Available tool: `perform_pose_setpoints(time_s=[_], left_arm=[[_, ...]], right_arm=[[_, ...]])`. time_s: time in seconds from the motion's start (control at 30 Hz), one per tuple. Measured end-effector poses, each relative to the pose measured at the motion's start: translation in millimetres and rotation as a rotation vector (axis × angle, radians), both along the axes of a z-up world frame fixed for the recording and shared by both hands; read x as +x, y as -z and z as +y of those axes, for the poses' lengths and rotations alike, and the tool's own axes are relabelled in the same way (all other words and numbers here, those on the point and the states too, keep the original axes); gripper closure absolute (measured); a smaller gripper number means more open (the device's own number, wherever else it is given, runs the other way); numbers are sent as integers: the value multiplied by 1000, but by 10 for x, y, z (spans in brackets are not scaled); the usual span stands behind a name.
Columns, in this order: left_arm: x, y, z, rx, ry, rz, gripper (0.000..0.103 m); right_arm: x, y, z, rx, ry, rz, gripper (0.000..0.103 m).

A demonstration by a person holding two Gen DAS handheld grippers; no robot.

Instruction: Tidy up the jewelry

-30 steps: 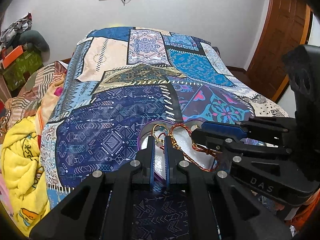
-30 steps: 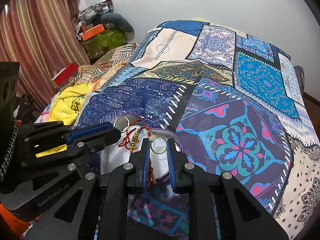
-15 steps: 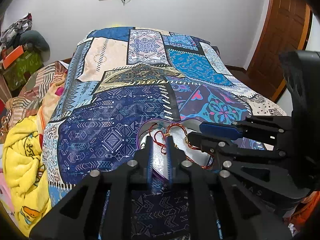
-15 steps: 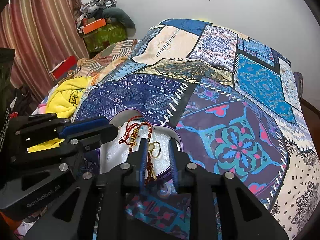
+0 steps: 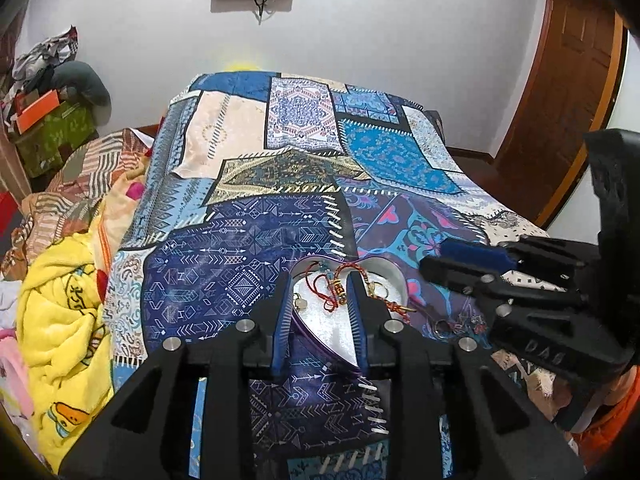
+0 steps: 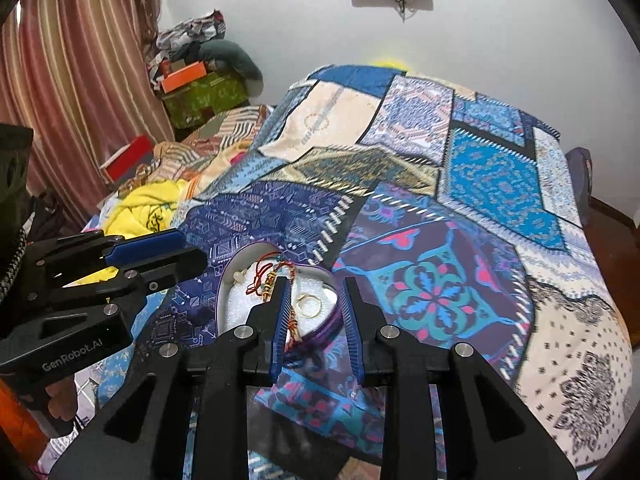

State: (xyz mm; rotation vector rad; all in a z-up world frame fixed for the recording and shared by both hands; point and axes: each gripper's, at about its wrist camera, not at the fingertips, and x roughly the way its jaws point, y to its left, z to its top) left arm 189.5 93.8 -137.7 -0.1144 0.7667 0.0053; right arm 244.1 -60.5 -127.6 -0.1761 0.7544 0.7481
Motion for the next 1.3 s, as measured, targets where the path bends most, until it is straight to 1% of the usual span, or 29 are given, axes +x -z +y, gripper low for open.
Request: perform_pose_setpoints(time_s=[0.03,0.17,0.4,0.6,0.73,0.9,1.1,1.23,1.3], left_arm=[[-11,-12,-12,8,-1,-1,71],[-55,-40,-137,33,14,12,71],[-71,31,-505,2,85,53,71],[-57,237,-873,3,149,107,71],[-39,406,-1017,11,180,153,71],[35,612,-1103,29,194,209,71],[143,756,-1112,24,200,246,71],[225,829,-1106,5,209,263,71],[254,841,-1110,3,214,262,71]], right_arm=[[-13,-23,-39,3,6,-5,80],[-82,-111,-267,-9,42,-34,80],[-143,-114,-744,-42,125,-36,80],[-154,42,-1092,-60,177,15,79],[-164,215,-1233,-59,179,76,79],[-141,451,-1206,-58,154,155,79],[-62,670,-1051,-61,112,225,79],[2,748,-965,-69,95,250,79],[22,770,-927,-86,96,244,79]])
